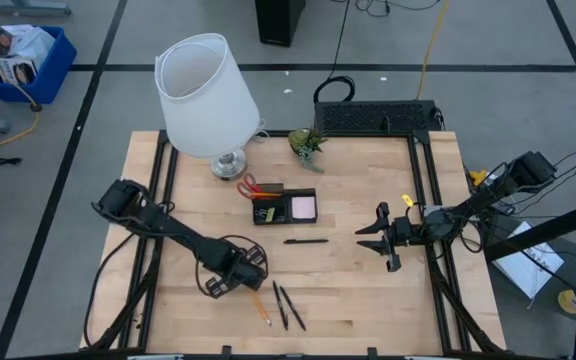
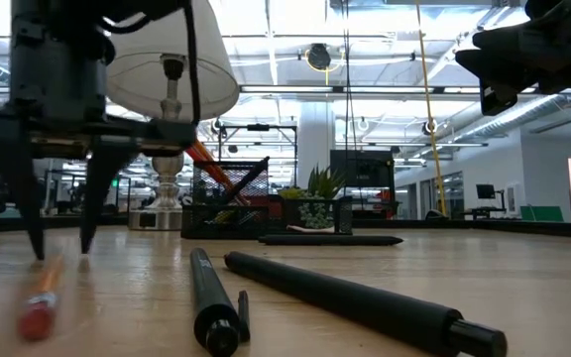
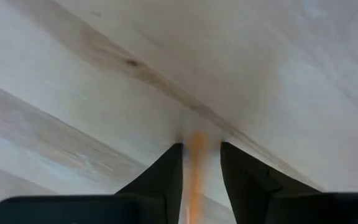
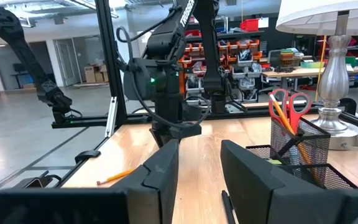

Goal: Pick and place office supplies into organizer
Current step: Put the pencil into the black desk organizer

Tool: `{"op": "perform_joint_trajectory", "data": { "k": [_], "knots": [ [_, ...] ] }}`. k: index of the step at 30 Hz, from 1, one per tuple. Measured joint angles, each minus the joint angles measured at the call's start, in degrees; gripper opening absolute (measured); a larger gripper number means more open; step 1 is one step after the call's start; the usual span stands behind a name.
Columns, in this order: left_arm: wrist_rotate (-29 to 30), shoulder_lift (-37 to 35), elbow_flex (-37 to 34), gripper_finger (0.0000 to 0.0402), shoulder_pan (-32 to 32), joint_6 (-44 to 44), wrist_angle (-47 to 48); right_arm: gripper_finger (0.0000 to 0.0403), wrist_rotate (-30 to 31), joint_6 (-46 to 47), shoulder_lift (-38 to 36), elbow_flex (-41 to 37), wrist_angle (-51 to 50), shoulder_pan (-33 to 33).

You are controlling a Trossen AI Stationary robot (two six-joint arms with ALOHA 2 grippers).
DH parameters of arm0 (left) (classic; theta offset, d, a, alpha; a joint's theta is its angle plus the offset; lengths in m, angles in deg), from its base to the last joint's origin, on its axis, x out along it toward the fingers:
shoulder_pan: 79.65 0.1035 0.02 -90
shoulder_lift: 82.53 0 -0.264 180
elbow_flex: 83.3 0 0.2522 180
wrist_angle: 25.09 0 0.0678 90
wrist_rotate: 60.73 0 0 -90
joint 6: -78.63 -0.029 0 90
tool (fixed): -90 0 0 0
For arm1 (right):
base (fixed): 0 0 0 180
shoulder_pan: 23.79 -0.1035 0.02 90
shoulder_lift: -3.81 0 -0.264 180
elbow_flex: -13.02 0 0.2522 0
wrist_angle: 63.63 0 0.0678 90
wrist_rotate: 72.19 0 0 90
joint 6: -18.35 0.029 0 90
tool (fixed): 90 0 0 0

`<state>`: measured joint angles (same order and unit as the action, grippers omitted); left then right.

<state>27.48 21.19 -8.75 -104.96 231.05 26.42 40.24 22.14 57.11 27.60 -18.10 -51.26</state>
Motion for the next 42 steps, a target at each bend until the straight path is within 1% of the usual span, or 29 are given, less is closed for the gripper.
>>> {"op": "perform_joint_trajectory", "data": {
  "k": [3, 6, 17, 21, 24, 31, 33, 36, 39, 42],
  "knots": [
    [-1.45, 1.17, 0.06, 0.0113, 1.07, -2.95, -1.25, 0.0116, -0.02, 0.00, 0.03, 0.00, 0.05, -0.02],
    [-2.77, 1.34, 0.13, 0.0113, 1.76, -3.68, -1.32, 0.0116, -0.02, 0.00, 0.01, 0.00, 0.42, 0.00],
    [-2.27, 1.49, 0.05, 0.0113, 1.38, -3.49, -1.44, 0.0116, -0.02, 0.00, 0.02, 0.00, 0.42, 0.00],
    [-0.08, 1.56, 0.03, 0.0113, 0.20, -3.14, -1.43, 0.0116, -0.02, 0.01, 0.02, 0.00, 0.42, -0.02],
    [1.59, 1.56, 0.01, 0.0113, -0.84, -0.83, -1.39, 0.0116, -0.02, 0.01, 0.02, 0.00, 0.42, -0.01],
    [1.75, 1.56, -0.03, 0.0112, -1.12, 0.27, -1.28, 0.0116, -0.02, 0.00, 0.02, 0.00, 0.42, -0.02],
    [1.16, 1.58, -0.03, 0.0105, -0.92, 0.04, -1.20, 0.0116, -0.02, 0.02, 0.02, 0.00, 0.42, -0.01],
    [-0.66, 1.60, -0.03, 0.0079, -0.10, -1.46, -1.12, 0.0116, -0.02, 0.00, 0.02, 0.00, 0.42, 0.00],
    [-0.96, 1.60, -0.03, 0.0049, 0.26, -2.35, -0.93, 0.0116, -0.02, 0.02, 0.02, 0.00, 0.42, -0.01],
    [-0.58, 1.60, -0.03, 0.0029, 0.11, -2.29, -0.71, 0.0116, -0.02, 0.01, 0.02, 0.00, 0.39, -0.02]
  ]
}}
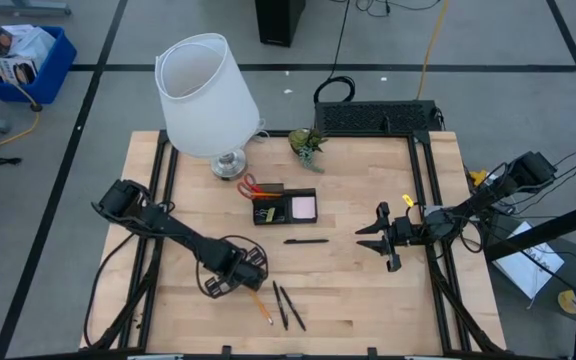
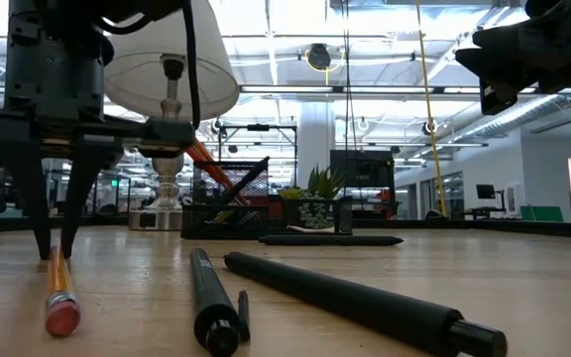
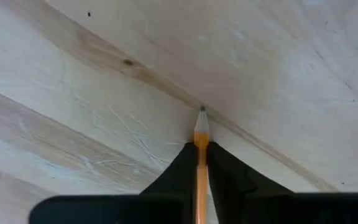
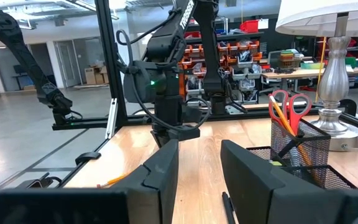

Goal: Pick and place office supplies into organizer
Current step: Put the pencil into the black desk organizer

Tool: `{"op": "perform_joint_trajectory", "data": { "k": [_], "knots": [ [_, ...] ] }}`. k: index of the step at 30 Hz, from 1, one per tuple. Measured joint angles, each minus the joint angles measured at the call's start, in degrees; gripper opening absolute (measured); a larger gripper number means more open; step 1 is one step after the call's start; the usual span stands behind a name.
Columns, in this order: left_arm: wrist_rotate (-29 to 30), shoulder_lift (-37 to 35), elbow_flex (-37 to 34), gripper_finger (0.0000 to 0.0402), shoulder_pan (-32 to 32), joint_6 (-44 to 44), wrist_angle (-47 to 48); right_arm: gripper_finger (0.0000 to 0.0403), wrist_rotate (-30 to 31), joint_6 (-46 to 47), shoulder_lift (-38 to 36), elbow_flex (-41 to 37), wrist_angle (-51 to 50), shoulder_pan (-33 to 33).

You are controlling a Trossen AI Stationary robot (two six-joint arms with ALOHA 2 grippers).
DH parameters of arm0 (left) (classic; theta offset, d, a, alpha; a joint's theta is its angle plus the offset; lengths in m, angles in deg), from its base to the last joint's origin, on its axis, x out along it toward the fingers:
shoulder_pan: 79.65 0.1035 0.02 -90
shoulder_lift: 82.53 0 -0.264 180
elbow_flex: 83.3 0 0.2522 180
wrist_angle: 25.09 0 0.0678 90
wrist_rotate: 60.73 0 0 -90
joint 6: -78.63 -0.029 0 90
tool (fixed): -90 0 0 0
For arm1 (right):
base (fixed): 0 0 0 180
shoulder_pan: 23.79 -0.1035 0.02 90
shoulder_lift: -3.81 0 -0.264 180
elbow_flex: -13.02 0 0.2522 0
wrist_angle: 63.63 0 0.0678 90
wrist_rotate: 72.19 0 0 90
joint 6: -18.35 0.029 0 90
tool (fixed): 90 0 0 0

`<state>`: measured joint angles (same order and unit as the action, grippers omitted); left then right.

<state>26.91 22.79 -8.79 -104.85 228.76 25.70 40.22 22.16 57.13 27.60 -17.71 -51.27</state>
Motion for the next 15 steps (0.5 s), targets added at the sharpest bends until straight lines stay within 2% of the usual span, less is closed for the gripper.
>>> {"op": "perform_joint_trajectory", "data": {
  "k": [4, 11, 15],
  "knots": [
    [0.51, 0.00, 0.00, 0.0021, -0.07, 0.04, 0.07, 0.0116, 0.00, -0.01, 0.00, 0.00, 0.01, 0.01],
    [1.12, 0.00, -0.04, 0.0039, -0.35, 0.20, -0.45, 0.0116, 0.00, -0.02, 0.00, 0.00, 0.02, 0.01],
    [1.26, 0.00, 0.90, 0.0029, -0.60, -0.55, 0.54, 0.0116, 0.00, -0.02, 0.00, 0.00, 0.00, 0.01]
  ]
}}
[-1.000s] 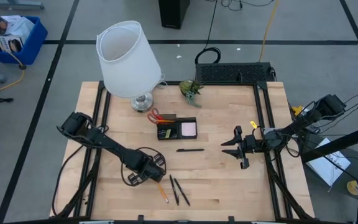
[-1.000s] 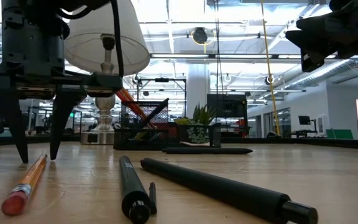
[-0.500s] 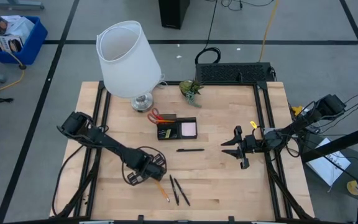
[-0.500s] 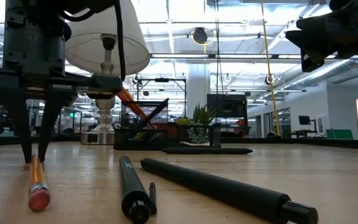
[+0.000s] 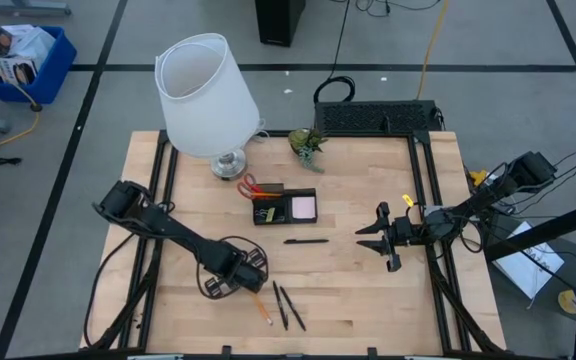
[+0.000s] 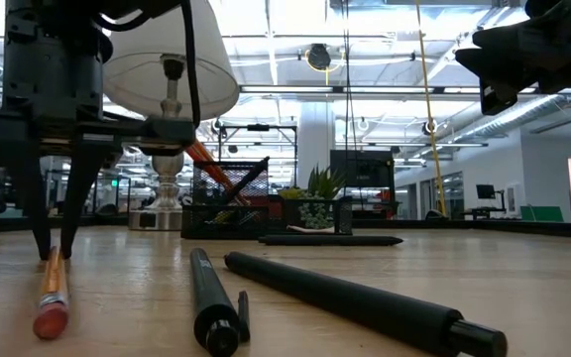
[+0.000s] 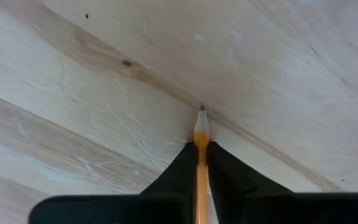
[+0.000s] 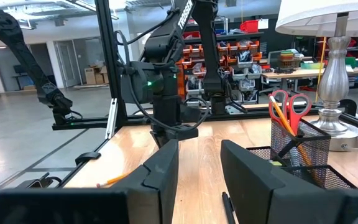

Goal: Pick and place office supplies into organizer
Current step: Put the pencil into the black desk organizer

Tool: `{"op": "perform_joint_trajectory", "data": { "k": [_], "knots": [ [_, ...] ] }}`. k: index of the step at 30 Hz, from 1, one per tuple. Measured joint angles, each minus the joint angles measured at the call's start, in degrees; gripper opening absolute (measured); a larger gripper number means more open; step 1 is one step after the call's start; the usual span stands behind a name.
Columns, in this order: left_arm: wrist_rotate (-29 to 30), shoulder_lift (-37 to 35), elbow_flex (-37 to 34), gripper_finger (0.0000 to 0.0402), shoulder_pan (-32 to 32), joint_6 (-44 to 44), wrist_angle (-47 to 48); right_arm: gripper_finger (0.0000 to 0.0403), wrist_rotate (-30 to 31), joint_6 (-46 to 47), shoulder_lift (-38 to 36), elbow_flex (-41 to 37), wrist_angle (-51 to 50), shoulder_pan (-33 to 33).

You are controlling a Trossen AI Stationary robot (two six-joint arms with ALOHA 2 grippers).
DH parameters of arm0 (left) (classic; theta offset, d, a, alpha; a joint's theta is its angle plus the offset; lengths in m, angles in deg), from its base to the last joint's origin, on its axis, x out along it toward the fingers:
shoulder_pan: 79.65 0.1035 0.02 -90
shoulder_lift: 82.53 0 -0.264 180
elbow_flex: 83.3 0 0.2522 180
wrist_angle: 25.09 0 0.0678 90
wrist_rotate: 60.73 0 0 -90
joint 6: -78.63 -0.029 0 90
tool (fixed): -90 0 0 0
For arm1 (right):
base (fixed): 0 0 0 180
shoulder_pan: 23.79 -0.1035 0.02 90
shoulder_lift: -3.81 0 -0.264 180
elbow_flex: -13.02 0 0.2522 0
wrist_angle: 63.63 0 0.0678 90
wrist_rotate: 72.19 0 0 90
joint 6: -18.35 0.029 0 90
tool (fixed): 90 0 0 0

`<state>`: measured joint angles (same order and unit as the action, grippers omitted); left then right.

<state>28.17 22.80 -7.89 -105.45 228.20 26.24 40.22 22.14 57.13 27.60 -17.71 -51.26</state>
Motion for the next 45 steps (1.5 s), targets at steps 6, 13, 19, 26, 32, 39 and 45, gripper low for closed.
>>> {"op": "perform_joint_trajectory", "data": {
  "k": [6, 13, 19, 26, 32, 39, 45],
  "knots": [
    [0.86, 0.35, 3.36, 0.0009, -0.02, -2.06, 4.26, 0.0116, 0.00, 0.02, 0.00, 0.00, 0.00, 0.00],
    [4.06, 0.34, 4.19, 0.0006, -0.33, -4.06, 4.86, 0.0116, 0.00, 0.01, -0.02, 0.00, 0.02, 0.00],
    [4.26, 0.26, 4.21, 0.0006, -0.33, -4.39, 5.14, 0.0116, 0.00, 0.00, -0.02, 0.00, 0.02, 0.00],
    [4.40, 0.15, 4.26, 0.0011, -0.09, -7.27, 3.61, 0.0116, 0.00, 0.00, -0.02, 0.00, 0.02, 0.00],
    [3.15, 0.08, 4.30, 0.0064, 0.12, -8.70, 3.05, 0.0116, 0.00, 0.00, -0.02, 0.00, 0.01, 0.00],
    [1.19, 0.23, 4.35, 0.0121, -0.55, -4.88, 2.57, 0.0116, 0.00, 0.02, -0.02, 0.00, 0.00, -0.01],
    [0.66, 2.34, 4.49, 0.0113, -0.26, -3.53, 2.31, 0.0116, 0.00, 0.00, -0.02, 0.00, 0.00, -0.02]
  ]
}}
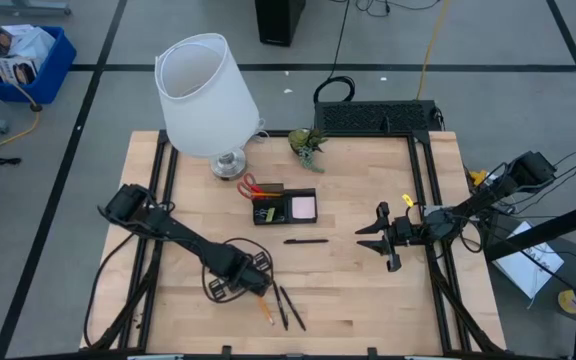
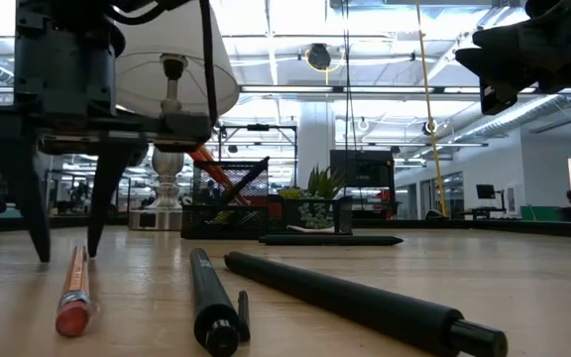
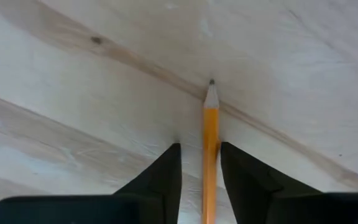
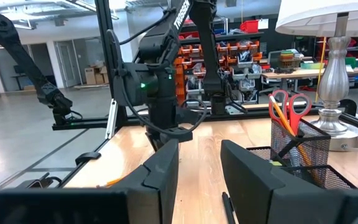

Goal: Pick and place office supplies into organizer
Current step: Put the pencil into the black desk organizer

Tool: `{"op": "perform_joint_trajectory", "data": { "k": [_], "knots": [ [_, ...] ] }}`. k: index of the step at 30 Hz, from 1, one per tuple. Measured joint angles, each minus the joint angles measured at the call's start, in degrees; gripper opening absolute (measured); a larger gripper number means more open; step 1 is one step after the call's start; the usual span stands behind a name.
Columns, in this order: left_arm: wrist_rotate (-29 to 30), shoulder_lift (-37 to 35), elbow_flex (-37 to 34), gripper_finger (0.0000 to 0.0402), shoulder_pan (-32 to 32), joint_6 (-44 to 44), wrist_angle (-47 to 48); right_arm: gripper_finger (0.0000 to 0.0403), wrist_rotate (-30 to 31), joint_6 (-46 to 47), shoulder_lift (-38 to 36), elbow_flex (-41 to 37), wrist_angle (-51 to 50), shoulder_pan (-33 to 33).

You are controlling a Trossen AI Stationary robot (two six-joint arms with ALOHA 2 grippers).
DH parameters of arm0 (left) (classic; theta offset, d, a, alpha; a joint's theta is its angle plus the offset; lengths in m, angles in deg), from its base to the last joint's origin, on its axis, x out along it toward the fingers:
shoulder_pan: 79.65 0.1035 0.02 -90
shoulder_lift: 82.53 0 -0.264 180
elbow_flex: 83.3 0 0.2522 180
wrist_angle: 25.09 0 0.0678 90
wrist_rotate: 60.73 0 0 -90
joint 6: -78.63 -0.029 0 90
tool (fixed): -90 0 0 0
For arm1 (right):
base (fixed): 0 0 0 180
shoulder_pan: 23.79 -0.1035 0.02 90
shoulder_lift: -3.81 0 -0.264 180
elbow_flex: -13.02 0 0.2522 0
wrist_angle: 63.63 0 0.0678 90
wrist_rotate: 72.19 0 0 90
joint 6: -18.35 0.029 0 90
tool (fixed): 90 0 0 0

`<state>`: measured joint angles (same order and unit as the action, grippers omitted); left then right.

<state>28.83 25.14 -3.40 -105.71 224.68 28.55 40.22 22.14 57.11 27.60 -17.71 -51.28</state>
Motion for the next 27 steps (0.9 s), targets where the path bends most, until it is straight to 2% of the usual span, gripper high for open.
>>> {"op": "perform_joint_trajectory", "data": {
  "k": [17, 27],
  "knots": [
    [-1.04, 0.56, 0.06, 0.0018, 0.44, 1.76, -0.51, 0.0116, 0.00, 0.00, 0.00, 0.00, 0.00, 0.00],
    [-1.23, -1.49, -0.25, 0.0038, 0.08, 0.05, 0.07, 0.0116, 0.01, 0.00, 0.00, 0.00, 0.00, 0.01]
  ]
}}
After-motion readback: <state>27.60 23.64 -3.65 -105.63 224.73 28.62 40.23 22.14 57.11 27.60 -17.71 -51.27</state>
